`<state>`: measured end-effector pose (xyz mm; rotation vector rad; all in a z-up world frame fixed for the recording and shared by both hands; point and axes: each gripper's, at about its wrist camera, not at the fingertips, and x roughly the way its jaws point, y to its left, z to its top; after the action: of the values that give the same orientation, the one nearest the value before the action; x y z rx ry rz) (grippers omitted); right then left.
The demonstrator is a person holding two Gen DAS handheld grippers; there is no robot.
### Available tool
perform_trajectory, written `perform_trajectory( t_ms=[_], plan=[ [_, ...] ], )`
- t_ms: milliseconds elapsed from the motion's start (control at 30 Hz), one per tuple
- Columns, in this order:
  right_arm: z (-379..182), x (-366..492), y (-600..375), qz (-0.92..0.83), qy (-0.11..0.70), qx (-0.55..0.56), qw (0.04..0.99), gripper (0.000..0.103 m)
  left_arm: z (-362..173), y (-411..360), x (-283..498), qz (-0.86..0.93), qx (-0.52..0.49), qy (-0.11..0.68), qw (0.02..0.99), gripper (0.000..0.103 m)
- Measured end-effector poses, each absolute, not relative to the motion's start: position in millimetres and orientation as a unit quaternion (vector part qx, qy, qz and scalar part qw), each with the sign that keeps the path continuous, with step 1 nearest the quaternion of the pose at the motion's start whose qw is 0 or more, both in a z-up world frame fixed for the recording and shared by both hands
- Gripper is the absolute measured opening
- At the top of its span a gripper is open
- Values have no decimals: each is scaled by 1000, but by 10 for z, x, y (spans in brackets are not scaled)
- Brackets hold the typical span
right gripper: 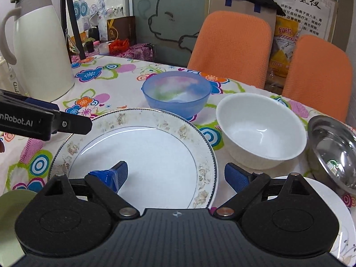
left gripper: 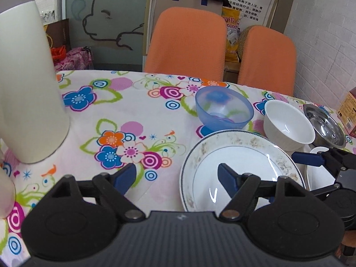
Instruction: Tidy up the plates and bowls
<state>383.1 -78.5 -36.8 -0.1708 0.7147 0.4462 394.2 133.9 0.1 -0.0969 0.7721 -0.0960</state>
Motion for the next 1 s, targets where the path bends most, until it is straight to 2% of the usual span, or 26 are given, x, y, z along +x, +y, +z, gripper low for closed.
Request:
perform_trajectory(
  t_ms=[400,733,833,933,1000],
  plan=[
    [-414,3754,-665,198,357,-78,909,83,-111,1419,3979,-53,-47,395,916,75],
    [-471,3512,-632,184,327,-73,924,83,-300,1208,4028,-79,-36,421,903,72],
    [-490,3500,-608,180,317,-72,928,85,-313,1175,4024,-73,-27,413,907,68],
    [-492,3509,-598,179,316,-73,929,86,-296,1131,4026,-83,-25,409,908,52],
    [-481,3510,-571,170,321,-70,929,86,-290,1097,4029,-74,-23,408,910,52]
  ],
)
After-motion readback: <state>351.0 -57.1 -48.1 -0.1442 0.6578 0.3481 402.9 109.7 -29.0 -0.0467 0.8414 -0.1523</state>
